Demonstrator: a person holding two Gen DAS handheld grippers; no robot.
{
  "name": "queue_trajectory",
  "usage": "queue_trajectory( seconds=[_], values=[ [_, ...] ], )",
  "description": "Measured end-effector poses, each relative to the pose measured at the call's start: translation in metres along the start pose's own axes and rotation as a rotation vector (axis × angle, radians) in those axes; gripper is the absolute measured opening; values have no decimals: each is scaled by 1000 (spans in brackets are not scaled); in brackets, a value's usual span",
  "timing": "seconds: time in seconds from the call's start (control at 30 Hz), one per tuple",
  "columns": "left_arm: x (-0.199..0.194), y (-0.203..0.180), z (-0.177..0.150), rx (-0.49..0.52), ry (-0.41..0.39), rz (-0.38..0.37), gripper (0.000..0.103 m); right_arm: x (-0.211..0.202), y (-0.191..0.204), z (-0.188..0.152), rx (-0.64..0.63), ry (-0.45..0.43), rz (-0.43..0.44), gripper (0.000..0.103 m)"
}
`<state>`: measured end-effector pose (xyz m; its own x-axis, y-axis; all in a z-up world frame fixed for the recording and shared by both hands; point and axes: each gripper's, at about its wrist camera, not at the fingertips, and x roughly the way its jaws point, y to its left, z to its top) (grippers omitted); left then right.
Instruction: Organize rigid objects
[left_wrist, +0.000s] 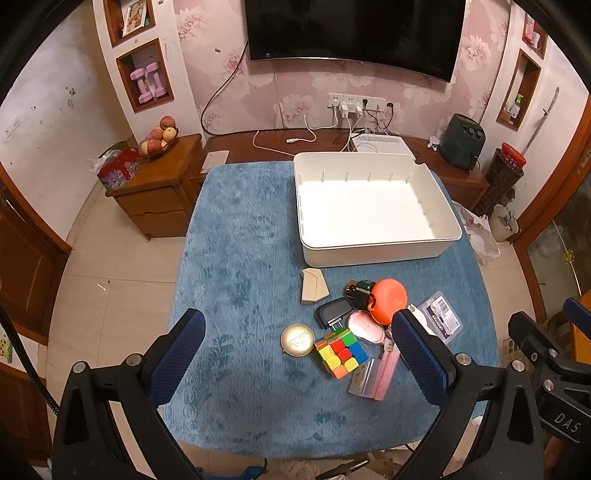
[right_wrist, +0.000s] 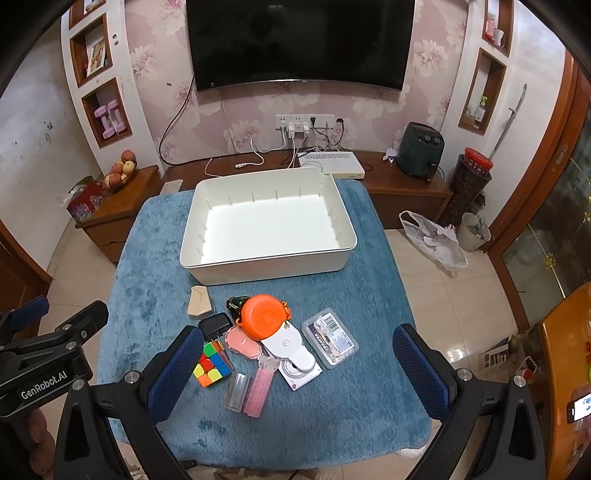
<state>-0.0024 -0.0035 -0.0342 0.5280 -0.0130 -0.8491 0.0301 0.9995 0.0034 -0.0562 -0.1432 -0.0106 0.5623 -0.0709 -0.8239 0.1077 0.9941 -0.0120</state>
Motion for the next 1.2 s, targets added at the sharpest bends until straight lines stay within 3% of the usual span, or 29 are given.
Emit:
queue_trajectory(
  seconds=[1.2],
  values=[
    [29,-3,8,24,90,-26,101,25,6,-1,-11,72,-25,100]
  ],
)
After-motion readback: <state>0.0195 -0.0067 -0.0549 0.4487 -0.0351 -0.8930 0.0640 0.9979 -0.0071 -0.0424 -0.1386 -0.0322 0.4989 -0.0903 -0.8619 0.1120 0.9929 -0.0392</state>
